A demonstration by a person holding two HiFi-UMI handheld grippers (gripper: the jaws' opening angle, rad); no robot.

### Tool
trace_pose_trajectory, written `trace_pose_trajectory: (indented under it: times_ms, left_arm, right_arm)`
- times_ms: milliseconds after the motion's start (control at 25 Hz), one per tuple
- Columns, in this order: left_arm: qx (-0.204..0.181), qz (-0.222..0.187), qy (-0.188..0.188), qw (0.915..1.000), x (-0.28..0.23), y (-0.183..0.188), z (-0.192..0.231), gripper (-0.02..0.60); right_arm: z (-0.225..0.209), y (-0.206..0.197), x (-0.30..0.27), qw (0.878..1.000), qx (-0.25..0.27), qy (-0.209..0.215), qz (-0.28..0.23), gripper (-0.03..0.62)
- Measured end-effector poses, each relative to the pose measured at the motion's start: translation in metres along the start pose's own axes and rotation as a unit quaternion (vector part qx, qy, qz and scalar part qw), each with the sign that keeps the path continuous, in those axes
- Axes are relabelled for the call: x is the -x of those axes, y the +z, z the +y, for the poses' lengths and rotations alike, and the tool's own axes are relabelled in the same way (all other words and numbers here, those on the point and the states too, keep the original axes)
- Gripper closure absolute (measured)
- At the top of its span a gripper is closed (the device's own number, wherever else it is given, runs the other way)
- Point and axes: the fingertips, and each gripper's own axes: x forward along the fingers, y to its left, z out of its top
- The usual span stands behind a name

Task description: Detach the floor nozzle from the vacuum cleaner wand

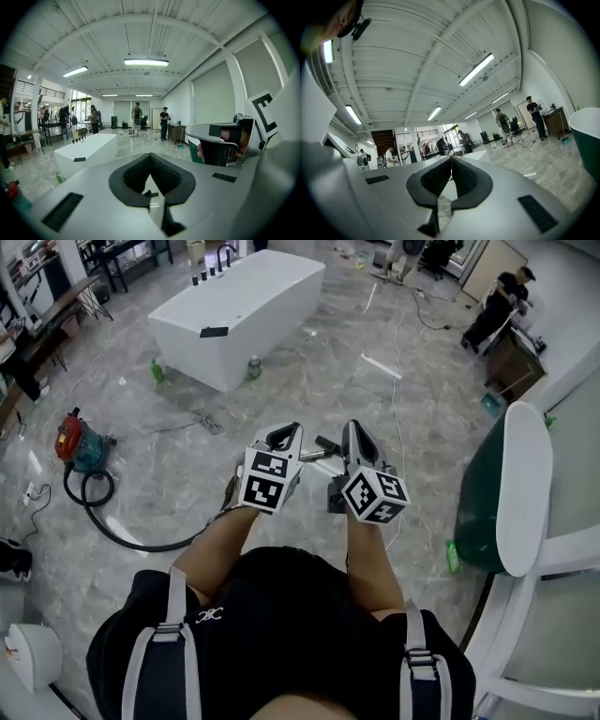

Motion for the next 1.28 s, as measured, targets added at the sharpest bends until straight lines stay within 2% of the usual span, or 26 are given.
trace_pose_trajectory:
  times_ms: [240,480,640,840,1080,1280]
  left_arm:
    - [-0.007,0.004,0.009,0.9999,-0.066,0.020,-0.008,0.572]
    - [0.012,0.003,0.017,0.9998,-0.115,0.030,-0.016,0.572]
    - [0.025,0.025,0.000,0.9994,-0.141,0.015,-0.036,0.572]
    - [0.035,0.044,-0.004,0.9984,-0.160,0.002,-0.030,0.572]
    - [0.039,0.046,-0.030,0.9977,-0.189,0.002,-0.021,0.572]
    - [0.028,0.040,-0.045,0.9978,-0.230,0.019,-0.009,0.572]
  right_arm:
    - [-0.054,0.011,-0.036,1.000,-0.005,0.013,0.009,0.577]
    - [-0.099,0.011,-0.056,0.999,-0.007,0.030,0.033,0.577]
    - [-0.124,0.004,-0.059,0.998,-0.009,0.027,0.051,0.577]
    - [-0.138,-0.006,-0.067,0.997,-0.010,0.020,0.068,0.577]
    - [-0.149,-0.008,-0.087,0.998,-0.008,0.015,0.066,0.577]
    - [-0.170,0.000,-0.122,0.998,-0.009,0.004,0.062,0.577]
